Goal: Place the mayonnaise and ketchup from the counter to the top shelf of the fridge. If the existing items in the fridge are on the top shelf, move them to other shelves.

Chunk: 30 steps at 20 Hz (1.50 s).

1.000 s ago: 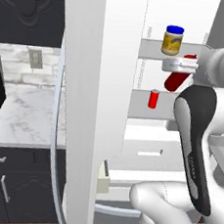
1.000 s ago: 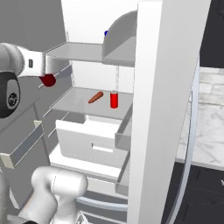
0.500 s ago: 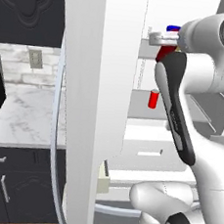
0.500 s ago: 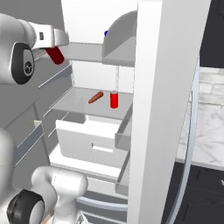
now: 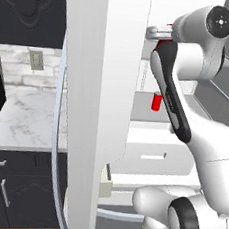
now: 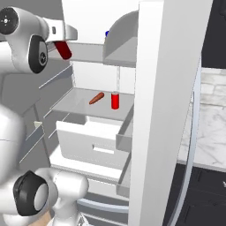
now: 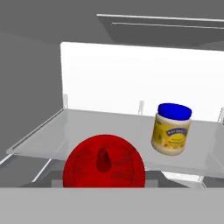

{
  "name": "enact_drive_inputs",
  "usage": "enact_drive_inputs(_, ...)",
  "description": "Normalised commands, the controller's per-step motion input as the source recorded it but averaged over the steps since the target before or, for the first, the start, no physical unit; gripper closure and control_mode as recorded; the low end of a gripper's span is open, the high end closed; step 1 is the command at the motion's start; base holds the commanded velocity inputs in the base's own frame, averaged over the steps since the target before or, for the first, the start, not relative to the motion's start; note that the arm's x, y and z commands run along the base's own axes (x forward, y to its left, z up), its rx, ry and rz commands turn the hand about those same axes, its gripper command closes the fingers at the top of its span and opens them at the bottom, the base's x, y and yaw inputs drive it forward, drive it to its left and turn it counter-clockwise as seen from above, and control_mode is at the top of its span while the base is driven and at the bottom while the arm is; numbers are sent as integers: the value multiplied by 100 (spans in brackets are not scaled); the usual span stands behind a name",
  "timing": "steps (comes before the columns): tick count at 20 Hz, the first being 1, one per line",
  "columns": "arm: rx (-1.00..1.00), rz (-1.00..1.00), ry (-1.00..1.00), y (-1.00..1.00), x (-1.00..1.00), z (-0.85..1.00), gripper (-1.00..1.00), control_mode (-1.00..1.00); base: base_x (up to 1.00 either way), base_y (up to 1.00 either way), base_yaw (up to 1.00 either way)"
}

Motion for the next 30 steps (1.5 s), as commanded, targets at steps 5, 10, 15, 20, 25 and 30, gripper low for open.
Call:
enact_drive_inputs(5, 0, 0, 1, 0, 48, -3, 100, -100, 0, 0, 0)
enact_drive_inputs(10, 0, 0, 4, 0, 39, -12, 100, -100, 0, 0, 0)
enact_drive_inputs(15, 0, 0, 3, 0, 42, -8, 100, -100, 0, 0, 0)
enact_drive_inputs(20, 0, 0, 4, 0, 30, -14, 100, -100, 0, 0, 0)
enact_drive_inputs(25, 0, 0, 6, 0, 10, -18, 100, -100, 0, 0, 0)
enact_drive_inputs(30, 0, 0, 1, -2, 17, -3, 100, -100, 0, 0, 0)
